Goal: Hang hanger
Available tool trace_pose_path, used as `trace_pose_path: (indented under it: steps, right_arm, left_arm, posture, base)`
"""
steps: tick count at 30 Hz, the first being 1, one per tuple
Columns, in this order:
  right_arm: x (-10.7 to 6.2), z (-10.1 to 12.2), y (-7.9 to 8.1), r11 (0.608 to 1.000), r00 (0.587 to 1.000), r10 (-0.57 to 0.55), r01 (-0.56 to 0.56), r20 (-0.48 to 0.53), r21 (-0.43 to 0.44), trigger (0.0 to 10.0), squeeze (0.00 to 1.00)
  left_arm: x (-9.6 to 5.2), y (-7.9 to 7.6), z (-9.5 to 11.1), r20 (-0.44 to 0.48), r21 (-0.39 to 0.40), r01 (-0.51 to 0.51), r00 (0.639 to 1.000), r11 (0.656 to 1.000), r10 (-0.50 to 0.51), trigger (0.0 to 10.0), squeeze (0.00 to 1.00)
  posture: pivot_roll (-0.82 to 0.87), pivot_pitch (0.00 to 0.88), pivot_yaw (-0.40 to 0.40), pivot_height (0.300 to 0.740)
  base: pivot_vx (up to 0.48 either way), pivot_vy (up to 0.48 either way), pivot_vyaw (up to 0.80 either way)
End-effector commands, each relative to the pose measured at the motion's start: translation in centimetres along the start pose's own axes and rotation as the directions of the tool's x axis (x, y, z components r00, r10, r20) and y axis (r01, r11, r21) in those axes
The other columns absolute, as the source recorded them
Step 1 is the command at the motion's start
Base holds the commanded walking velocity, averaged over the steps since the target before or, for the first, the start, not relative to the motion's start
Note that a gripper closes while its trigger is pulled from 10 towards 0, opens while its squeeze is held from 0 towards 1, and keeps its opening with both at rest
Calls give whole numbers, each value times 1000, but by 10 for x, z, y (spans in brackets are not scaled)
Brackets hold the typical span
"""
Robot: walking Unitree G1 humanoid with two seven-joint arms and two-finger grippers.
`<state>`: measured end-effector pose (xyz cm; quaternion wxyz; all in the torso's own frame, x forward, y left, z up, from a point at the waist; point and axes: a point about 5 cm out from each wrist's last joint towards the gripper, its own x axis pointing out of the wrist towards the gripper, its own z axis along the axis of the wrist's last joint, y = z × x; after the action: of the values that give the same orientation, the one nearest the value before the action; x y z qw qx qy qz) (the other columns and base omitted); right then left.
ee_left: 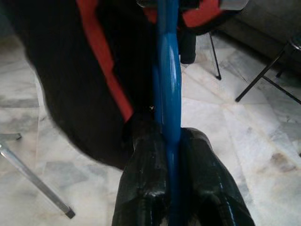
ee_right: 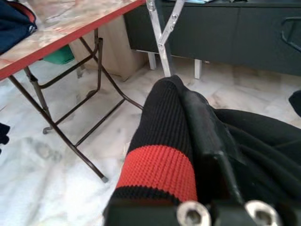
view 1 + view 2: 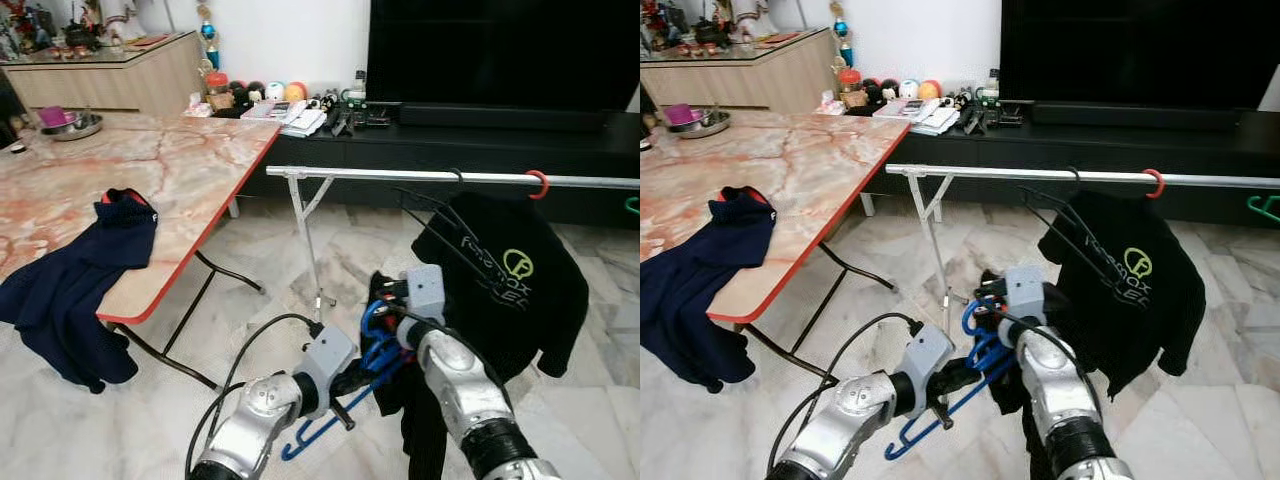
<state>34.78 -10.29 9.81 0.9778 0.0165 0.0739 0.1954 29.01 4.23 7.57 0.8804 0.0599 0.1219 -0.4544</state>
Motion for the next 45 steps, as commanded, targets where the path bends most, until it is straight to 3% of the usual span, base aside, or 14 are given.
trace_pose_path:
  steps: [1,7,8,11,16,20,24,26,28,30,33,39,42,45]
  right_arm:
    - [2,10,12,997,997,71,-71,44,-7,10000,0]
    - [-3,-2,-12,997,996,-79,79,-31,-10,10000,0]
    - [-6,-7,-28,982,980,-188,186,-69,-33,10000,0]
    - [-12,-8,-48,946,943,-323,318,-83,-68,10000,0]
    - [-17,-6,-63,912,909,-409,408,-83,-36,10000,0]
    - [-13,-4,-56,929,926,-371,370,-72,-15,10000,0]
    - [-3,5,-16,997,998,-69,69,5,-36,10000,0]
    - [-3,12,12,989,988,145,-145,48,-1,10000,0]
    - [-4,12,18,982,982,185,-186,43,13,10000,0]
    - [-4,9,16,984,984,175,-175,14,-11,10000,0]
    - [-4,-4,-7,999,998,16,-19,-62,-36,10000,0]
    - [-15,-4,-48,966,961,-257,254,-98,-48,10000,0]
    - [-16,-3,-55,954,949,-301,297,-93,-45,10000,0]
    - [-12,-4,-44,978,973,-209,210,-99,0,10000,0]
  left_arm:
    - [6,-7,7,31,-2,19,999,1000,-19,10000,0]
    - [5,2,6,28,-4,-52,998,999,53,10000,0]
    - [2,6,7,34,-6,-77,996,997,77,10000,0]
    - [-1,12,8,45,-12,-116,992,993,116,10000,0]
    - [-4,15,6,39,-12,-133,990,991,133,10000,0]
    - [-4,11,5,34,-14,-89,995,996,89,10000,0]
    - [-2,5,4,37,-18,-50,998,999,51,10000,0]
    - [0,3,6,43,-26,-44,998,999,45,10000,0]
    - [2,2,7,49,-33,-44,998,998,46,10000,0]
    - [3,2,8,56,-42,-46,997,998,48,10000,0]
    - [3,4,10,76,-66,-60,995,996,65,10000,0]
    - [-2,11,9,91,-97,-106,989,990,115,10000,0]
    - [-3,15,10,97,-95,-131,985,987,140,10000,0]
    - [-3,16,11,104,-100,-135,984,986,146,10000,0]
  posture:
    - [75,0,-3,740]
    - [74,0,-6,740]
    - [78,0,-7,740]
    - [79,0,-9,740]
    - [78,0,-9,740]
    - [79,0,-9,740]
    - [75,0,-4,740]
    - [74,0,-4,740]
    - [73,0,-5,740]
    - [72,0,-5,740]
    - [77,0,-7,740]
    - [73,0,-8,740]
    - [73,0,-8,740]
    - [72,0,-9,740]
  base:
    - [0,0,0]
    - [0,0,0]
    - [0,0,0]
    - [0,0,0]
    - [0,0,0]
    - [0,0,0]
    - [0,0,0]
    - [0,0,0]
    - [0,0,0]
    - [0,0,0]
    - [0,0,0]
    - [0,0,0]
    - [0,0,0]
    - [0,0,0]
